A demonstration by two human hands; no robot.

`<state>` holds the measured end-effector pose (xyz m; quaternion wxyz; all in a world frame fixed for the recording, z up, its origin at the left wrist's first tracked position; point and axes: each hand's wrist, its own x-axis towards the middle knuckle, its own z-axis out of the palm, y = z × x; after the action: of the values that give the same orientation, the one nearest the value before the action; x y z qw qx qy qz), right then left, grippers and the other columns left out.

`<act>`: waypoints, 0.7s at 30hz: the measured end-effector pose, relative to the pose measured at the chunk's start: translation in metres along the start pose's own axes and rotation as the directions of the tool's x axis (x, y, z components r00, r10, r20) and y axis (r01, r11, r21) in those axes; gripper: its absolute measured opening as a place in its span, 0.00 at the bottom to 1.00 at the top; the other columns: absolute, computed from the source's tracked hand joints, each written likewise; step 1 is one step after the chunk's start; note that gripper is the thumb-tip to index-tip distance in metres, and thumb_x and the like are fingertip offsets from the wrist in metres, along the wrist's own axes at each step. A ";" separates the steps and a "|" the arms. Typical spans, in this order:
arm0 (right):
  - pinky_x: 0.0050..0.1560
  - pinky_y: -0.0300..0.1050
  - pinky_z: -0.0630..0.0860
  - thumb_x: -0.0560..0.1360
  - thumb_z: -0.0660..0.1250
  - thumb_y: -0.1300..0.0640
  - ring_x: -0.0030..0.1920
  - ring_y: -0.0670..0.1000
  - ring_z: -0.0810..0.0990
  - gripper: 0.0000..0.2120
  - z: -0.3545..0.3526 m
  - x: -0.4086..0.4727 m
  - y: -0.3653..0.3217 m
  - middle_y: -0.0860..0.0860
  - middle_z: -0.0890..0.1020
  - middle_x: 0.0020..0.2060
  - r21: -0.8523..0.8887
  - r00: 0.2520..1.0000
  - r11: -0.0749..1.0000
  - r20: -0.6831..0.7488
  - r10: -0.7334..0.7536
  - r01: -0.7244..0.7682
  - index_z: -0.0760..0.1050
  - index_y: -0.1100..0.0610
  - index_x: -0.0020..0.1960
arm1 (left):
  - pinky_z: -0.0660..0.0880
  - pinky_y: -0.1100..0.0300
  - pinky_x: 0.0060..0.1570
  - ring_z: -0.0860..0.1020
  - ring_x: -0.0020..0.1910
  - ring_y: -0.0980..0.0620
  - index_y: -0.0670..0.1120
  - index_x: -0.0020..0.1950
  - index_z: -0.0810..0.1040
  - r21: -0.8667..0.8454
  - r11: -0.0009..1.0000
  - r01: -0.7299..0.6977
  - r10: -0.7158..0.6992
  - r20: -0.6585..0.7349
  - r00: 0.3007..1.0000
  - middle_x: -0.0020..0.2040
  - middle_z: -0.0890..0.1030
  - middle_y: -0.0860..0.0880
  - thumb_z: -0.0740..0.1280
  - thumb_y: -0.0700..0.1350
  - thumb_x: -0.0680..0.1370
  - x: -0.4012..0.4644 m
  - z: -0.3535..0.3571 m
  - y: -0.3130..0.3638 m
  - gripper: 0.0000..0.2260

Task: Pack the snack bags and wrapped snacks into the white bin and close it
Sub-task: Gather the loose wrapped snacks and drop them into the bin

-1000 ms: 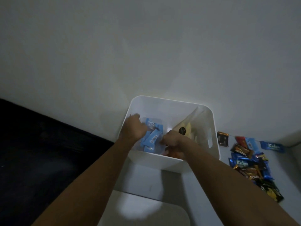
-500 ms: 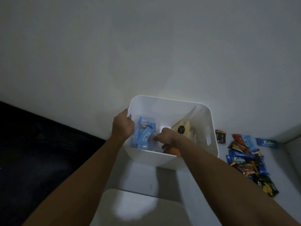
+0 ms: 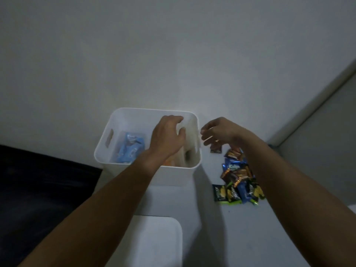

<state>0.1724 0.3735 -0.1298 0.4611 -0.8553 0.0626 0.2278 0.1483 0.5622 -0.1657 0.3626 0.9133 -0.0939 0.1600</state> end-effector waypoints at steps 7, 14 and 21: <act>0.34 0.44 0.79 0.72 0.72 0.60 0.37 0.50 0.81 0.13 -0.064 -0.036 0.109 0.52 0.82 0.42 -0.298 0.989 0.949 -0.134 0.064 -0.102 0.79 0.61 0.57 | 0.77 0.51 0.53 0.79 0.52 0.44 0.41 0.60 0.78 -0.074 0.986 -0.147 0.161 0.249 0.955 0.54 0.82 0.42 0.69 0.43 0.73 -0.052 0.103 0.073 0.16; 0.57 0.44 0.74 0.62 0.79 0.54 0.62 0.57 0.76 0.36 -0.058 -0.034 0.224 0.55 0.75 0.64 -0.645 0.994 0.760 0.003 0.111 -0.083 0.71 0.52 0.68 | 0.72 0.44 0.63 0.70 0.65 0.42 0.57 0.72 0.59 0.182 0.982 -0.048 -0.090 0.677 0.730 0.68 0.68 0.47 0.74 0.59 0.61 -0.107 0.206 0.060 0.43; 0.68 0.58 0.69 0.59 0.79 0.41 0.70 0.65 0.66 0.55 -0.037 -0.016 0.295 0.58 0.49 0.77 -0.647 0.997 0.760 0.001 0.074 -0.056 0.49 0.39 0.76 | 0.63 0.37 0.67 0.54 0.75 0.39 0.61 0.77 0.52 0.414 0.905 -0.098 -0.228 0.666 0.711 0.79 0.47 0.43 0.74 0.59 0.67 -0.139 0.255 0.051 0.45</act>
<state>0.0771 0.1743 -0.3296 0.1309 -0.9560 0.0039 0.2625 0.0617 0.3569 -0.3580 0.1000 0.9634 -0.1543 -0.1949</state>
